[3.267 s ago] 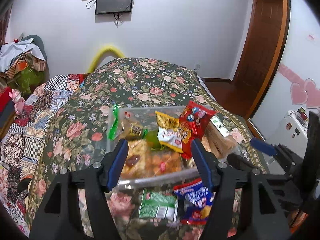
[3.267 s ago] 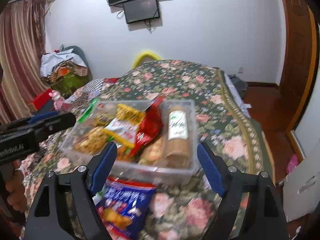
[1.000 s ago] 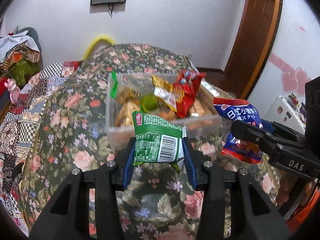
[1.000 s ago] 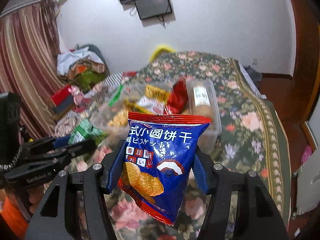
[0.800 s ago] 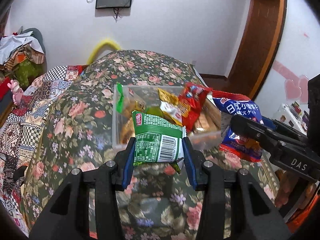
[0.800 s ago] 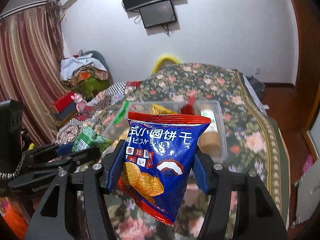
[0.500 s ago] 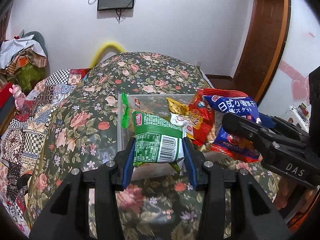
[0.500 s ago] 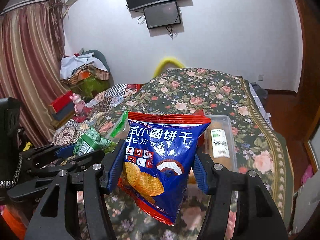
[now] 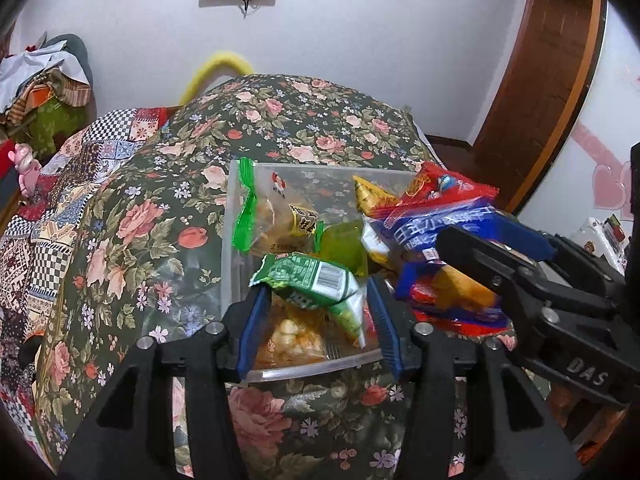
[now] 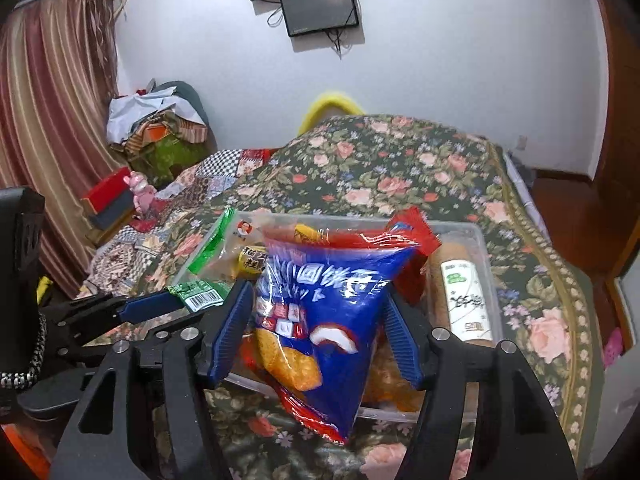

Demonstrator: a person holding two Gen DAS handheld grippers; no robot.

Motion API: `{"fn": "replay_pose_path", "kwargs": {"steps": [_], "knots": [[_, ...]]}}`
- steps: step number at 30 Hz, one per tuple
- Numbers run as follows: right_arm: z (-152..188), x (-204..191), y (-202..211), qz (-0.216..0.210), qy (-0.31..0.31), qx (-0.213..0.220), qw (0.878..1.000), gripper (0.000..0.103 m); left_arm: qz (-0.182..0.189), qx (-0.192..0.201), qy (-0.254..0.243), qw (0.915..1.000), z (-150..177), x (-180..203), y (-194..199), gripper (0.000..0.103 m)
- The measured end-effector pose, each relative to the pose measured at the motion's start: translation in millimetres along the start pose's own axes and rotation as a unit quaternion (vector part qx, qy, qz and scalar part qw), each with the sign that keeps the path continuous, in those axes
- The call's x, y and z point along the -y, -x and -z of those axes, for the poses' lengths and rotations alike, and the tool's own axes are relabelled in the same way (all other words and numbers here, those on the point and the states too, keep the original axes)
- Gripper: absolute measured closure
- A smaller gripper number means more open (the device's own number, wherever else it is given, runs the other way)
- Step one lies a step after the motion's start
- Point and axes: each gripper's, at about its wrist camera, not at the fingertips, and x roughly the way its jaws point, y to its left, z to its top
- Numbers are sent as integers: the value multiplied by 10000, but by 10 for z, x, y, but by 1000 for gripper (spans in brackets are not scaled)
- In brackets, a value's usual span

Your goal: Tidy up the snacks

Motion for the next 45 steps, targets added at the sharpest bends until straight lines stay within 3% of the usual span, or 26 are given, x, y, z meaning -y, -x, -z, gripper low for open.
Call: {"fn": "replay_pose_path", "kwargs": {"steps": [5,11,19,23,25,27,30,45], "knots": [[-43,-48,246,32,225,160,9996,36,8,195,-27,9998,1,24,207,50],[-94,-67,601,-97,178,335,9992,36,-18,698,-82,9975,-42,93,749,50],[-158,-208,1395,-37,283,1005,9945,36,-78,1815,-364,9827,-21,352,1800,49],[-146,-291,1767,-36,309,1347,9904,34,-100,2244,-439,9735,59,467,2201,32],[-129,-303,1881,-50,283,1458,9889,28,-119,2430,-484,9687,109,524,2376,28],[-99,-331,2013,39,253,1621,9864,14,-142,2561,-515,9652,147,561,2502,13],[-50,-357,2138,186,233,1794,9833,0,-154,2708,-533,9610,204,581,2625,1],[59,-400,2191,392,280,1896,9807,0,-267,2690,-488,9615,287,609,2610,0]]}}
